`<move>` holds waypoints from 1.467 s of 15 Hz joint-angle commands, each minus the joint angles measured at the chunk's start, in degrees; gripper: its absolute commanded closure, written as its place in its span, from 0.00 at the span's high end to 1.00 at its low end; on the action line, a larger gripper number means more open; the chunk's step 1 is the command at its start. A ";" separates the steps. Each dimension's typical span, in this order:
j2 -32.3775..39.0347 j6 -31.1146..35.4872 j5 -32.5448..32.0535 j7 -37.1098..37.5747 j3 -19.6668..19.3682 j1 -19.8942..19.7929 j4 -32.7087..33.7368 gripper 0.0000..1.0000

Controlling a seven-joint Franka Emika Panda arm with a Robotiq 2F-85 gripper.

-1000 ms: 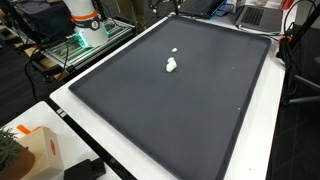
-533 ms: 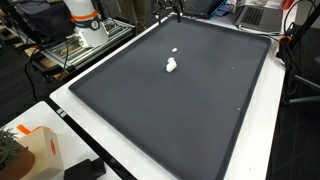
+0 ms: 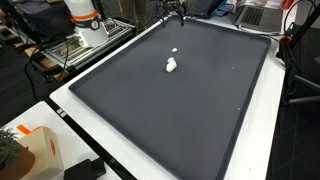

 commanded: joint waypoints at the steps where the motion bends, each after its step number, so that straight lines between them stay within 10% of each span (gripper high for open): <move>1: 0.01 0.01 0.14 0.11 1.63 -1.81 0.44 1.00; 22: 7.29 4.46 3.67 -7.53 12.64 -21.66 0.21 1.00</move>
